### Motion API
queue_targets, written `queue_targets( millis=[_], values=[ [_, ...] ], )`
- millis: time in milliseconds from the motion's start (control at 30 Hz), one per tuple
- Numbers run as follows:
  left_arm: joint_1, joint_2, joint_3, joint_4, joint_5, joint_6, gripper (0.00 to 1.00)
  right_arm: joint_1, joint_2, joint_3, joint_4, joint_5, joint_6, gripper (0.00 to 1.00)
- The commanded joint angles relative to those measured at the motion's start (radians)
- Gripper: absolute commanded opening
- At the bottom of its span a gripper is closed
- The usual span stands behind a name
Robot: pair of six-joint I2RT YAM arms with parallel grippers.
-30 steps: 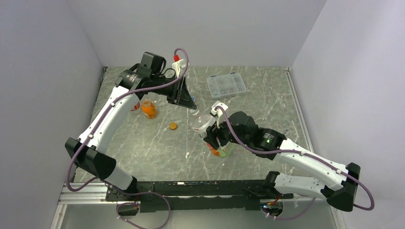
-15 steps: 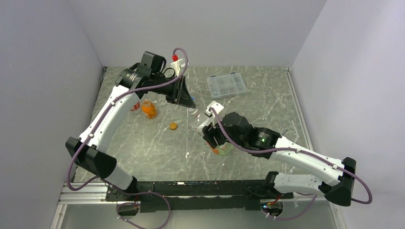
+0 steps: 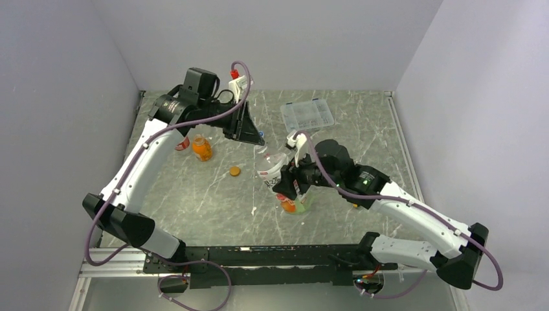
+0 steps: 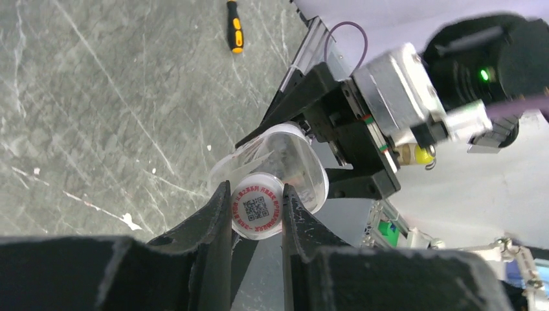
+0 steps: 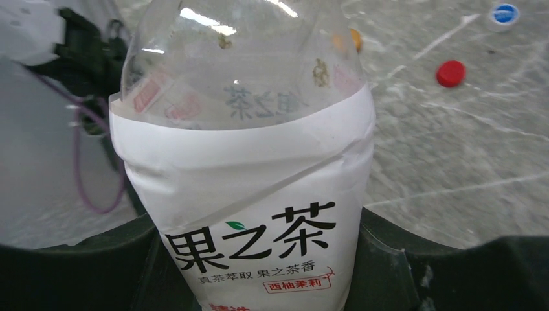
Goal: Screw on the bottle caps
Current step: Screw the bottle cap onto the plastic bottle.
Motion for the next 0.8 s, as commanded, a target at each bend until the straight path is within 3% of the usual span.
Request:
queue_targets(
  millis=[0, 133, 400, 767],
  values=[
    [-0.043, -0.038, 0.030, 0.014, 0.149, 0.089, 0.02, -0.068, -0.033, 0.100, 0.405, -0.421, 0.062, 0.36],
    [-0.058, -0.080, 0.022, 0.061, 0.223, 0.138, 0.03, -0.109, -0.047, 0.077, 0.514, -0.558, 0.143, 0.36],
    [-0.094, -0.111, 0.033, 0.093, 0.367, 0.199, 0.09, -0.112, -0.056, 0.092, 0.592, -0.685, 0.202, 0.36],
    [-0.105, -0.088, 0.088, 0.043, 0.415, 0.249, 0.23, -0.112, -0.079, 0.113, 0.532, -0.682, 0.168, 0.36]
  ],
)
